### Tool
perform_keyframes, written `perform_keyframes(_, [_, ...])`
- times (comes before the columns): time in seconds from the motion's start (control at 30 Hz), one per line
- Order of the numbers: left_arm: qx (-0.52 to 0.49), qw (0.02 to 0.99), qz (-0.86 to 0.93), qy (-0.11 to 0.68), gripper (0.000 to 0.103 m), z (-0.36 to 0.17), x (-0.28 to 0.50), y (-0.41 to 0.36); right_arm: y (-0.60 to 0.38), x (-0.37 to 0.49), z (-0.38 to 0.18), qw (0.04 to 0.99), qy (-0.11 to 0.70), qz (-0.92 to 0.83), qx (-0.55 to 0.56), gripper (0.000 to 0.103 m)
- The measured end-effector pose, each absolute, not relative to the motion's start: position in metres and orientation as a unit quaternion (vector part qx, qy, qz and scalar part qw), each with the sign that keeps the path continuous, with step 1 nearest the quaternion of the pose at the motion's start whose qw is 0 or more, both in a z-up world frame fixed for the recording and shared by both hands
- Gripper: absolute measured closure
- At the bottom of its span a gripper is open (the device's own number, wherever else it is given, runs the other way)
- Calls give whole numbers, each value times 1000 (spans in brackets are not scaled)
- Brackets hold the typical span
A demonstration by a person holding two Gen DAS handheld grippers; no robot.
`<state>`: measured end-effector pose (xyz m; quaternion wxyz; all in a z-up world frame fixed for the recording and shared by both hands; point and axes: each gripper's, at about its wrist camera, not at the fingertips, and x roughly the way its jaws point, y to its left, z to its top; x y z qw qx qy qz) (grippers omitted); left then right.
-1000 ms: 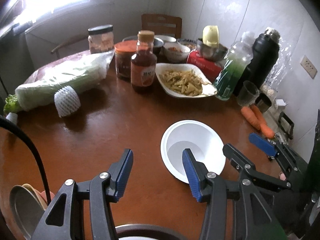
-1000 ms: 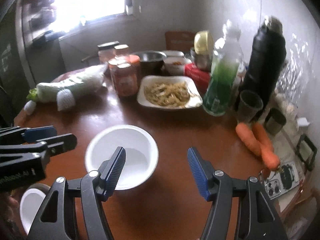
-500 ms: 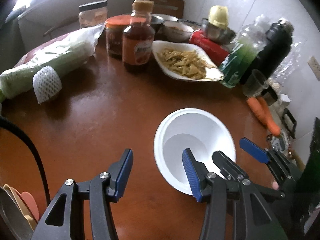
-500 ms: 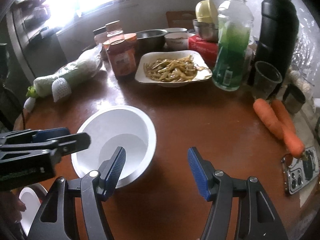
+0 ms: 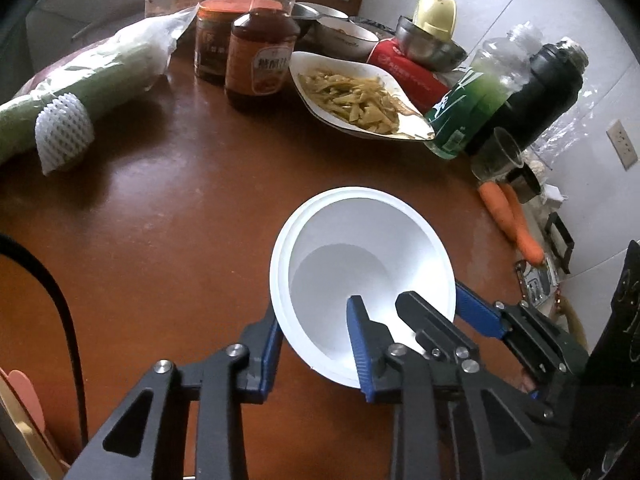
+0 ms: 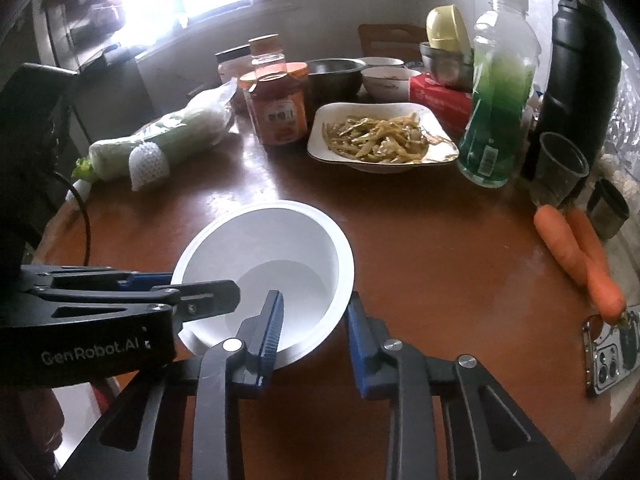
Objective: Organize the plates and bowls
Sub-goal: 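Grasp the second white paper bowl rim with the left tool and lift, then carry the held paper bowl over the steel bowl with the left tool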
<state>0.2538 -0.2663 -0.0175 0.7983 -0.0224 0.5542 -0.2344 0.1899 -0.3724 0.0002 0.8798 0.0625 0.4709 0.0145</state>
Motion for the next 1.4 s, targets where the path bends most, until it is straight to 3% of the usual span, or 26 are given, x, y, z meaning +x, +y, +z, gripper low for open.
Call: perform_keyframes(1.4, [-56, 874, -215, 432, 71, 81, 143, -153, -267, 111, 100, 927, 370, 67, 7, 72])
